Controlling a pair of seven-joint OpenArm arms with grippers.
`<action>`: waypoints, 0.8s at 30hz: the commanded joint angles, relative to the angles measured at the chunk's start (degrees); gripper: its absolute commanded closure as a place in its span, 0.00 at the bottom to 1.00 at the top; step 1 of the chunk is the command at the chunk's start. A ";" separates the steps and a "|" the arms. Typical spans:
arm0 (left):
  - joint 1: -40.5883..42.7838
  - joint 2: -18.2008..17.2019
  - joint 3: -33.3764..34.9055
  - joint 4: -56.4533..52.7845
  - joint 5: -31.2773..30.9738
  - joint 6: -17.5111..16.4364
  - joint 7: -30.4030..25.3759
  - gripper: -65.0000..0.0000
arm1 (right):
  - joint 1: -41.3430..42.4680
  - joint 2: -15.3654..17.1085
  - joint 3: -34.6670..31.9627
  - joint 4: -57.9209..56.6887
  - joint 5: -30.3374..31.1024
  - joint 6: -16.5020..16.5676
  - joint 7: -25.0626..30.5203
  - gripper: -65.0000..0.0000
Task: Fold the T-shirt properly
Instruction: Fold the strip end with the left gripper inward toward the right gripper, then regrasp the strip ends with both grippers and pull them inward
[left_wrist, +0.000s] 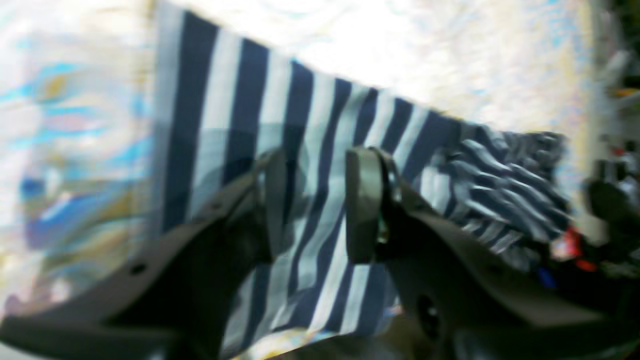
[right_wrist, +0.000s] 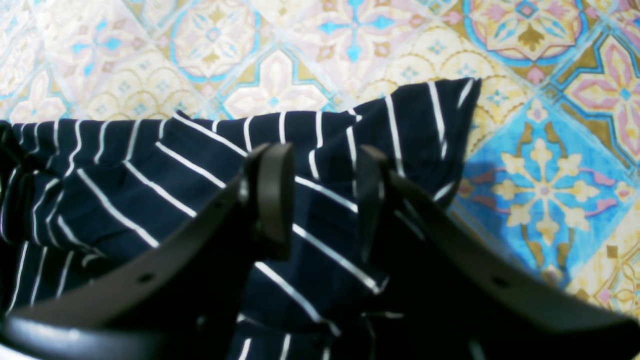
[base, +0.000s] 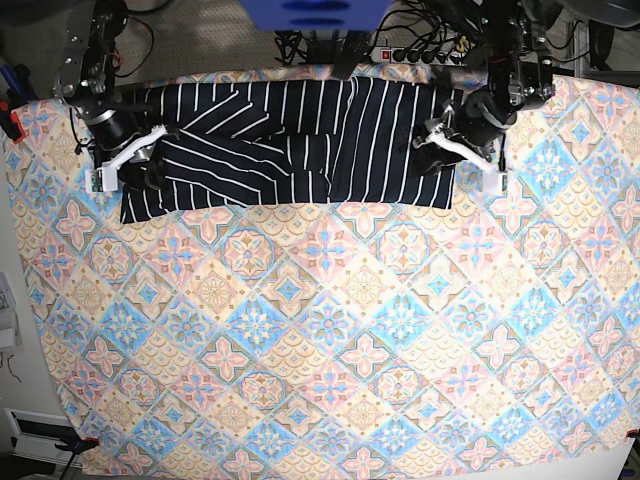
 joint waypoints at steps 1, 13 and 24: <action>0.82 -1.25 -1.24 1.26 -0.83 -0.44 -0.70 0.69 | 0.15 0.65 0.38 1.12 0.81 0.26 1.37 0.69; -0.23 -7.93 -1.85 0.56 -0.74 -0.79 3.78 0.40 | 0.33 0.65 0.20 0.86 0.81 0.26 1.20 0.69; -3.66 -7.75 -1.77 -8.24 -0.56 -0.79 6.24 0.38 | 0.24 0.65 0.38 0.86 0.81 0.26 1.37 0.69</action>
